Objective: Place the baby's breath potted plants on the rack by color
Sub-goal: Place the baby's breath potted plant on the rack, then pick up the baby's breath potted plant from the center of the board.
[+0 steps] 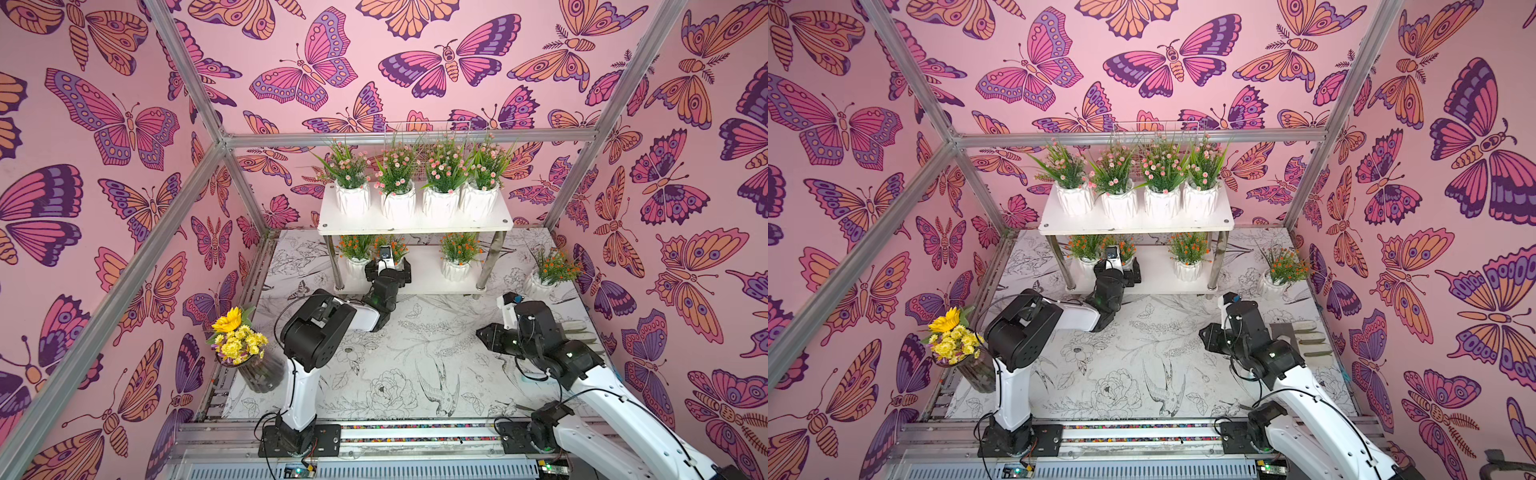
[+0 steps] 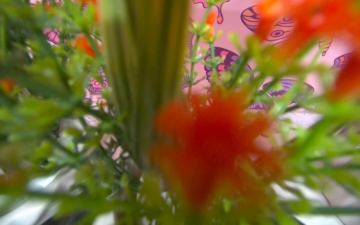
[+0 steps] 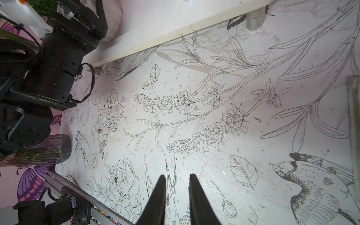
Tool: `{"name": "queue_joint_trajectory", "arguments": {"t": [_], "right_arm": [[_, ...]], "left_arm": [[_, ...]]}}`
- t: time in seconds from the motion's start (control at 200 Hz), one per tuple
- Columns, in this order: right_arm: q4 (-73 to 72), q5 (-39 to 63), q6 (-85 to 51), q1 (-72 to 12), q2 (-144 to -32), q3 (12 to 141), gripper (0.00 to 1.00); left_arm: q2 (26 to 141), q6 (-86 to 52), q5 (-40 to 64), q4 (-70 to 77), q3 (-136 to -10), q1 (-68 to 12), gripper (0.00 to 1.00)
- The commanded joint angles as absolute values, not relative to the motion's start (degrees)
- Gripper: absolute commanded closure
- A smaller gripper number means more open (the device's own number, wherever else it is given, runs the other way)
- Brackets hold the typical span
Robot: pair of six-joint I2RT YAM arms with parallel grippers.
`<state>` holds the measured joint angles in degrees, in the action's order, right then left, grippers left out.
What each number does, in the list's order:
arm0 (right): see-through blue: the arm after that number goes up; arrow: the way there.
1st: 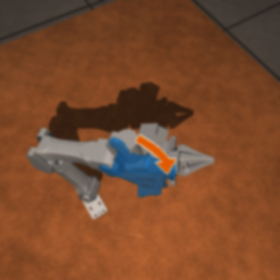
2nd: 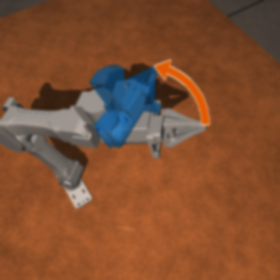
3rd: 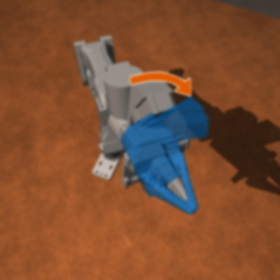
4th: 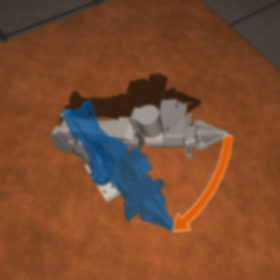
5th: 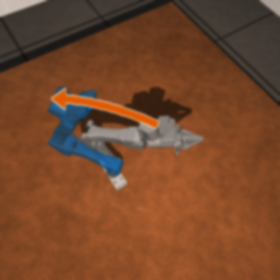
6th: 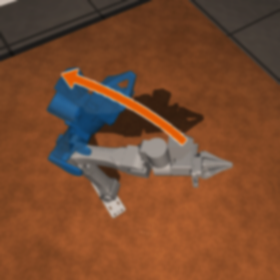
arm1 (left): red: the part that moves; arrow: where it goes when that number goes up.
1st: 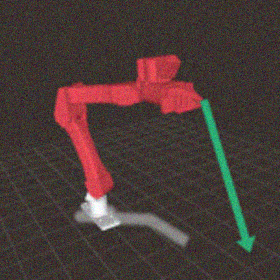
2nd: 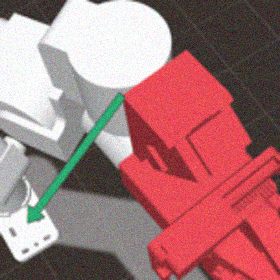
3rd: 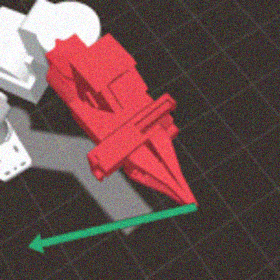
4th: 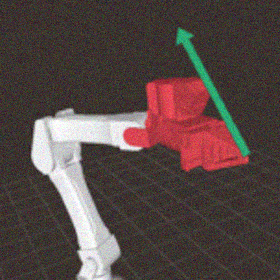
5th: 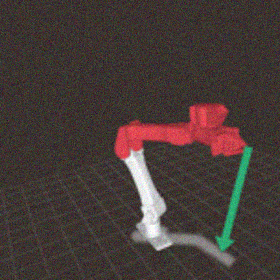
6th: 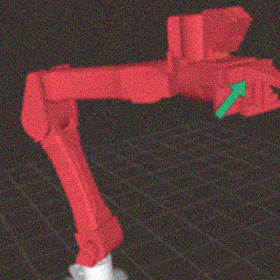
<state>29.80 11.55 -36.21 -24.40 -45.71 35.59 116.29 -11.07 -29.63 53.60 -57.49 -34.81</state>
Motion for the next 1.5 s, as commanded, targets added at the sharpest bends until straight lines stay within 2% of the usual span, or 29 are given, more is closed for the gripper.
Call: {"name": "queue_joint_trajectory", "arguments": {"t": [0.0, 0.431, 0.601, 0.796, 0.891, 0.961, 1.082, 1.287, 1.492], "right_arm": [[30.4, 10.6, -36.5, -24.1, -45.6, 35.5, 0.76], [30.3, 7.0, -34.7, -22.6, -48.1, 36.7, 0.75], [29.8, 8.6, -33.3, -17.7, -49.3, 37.6, 0.73], [28.2, 12.5, -31.5, -7.8, -52.0, 38.5, 0.71], [27.0, 13.7, -30.5, -2.7, -53.7, 38.9, 0.71], [27.3, 10.6, -29.4, -0.4, -55.1, 39.9, 0.7], [27.5, 7.3, -28.1, 3.9, -57.9, 41.8, 0.66], [23.7, 9.0, -28.6, 12.8, -63.2, 43.4, 0.61], [18.7, 14.1, -30.8, 20.9, -70.1, 45.4, 0.56]], "left_arm": [[114.7, -11.0, -30.6, 54.9, -56.1, -34.5, 0.0], [110.2, -7.9, -31.3, 58.0, -50.3, -37.3, 0.0], [107.9, -7.3, -31.4, 58.0, -47.8, -38.9, 0.0], [104.4, -5.8, -31.2, 56.8, -44.7, -42.1, 0.0], [102.4, -6.4, -29.3, 54.1, -43.8, -43.5, 0.0], [101.0, -6.9, -27.1, 52.1, -42.9, -44.5, 0.0], [97.0, -9.7, -21.3, 39.8, -43.5, -45.4, 0.0], [93.1, -13.4, -8.6, 35.1, -40.6, -46.3, 0.0], [90.2, -14.0, -3.6, 32.5, -39.8, -48.5, 0.0]]}}
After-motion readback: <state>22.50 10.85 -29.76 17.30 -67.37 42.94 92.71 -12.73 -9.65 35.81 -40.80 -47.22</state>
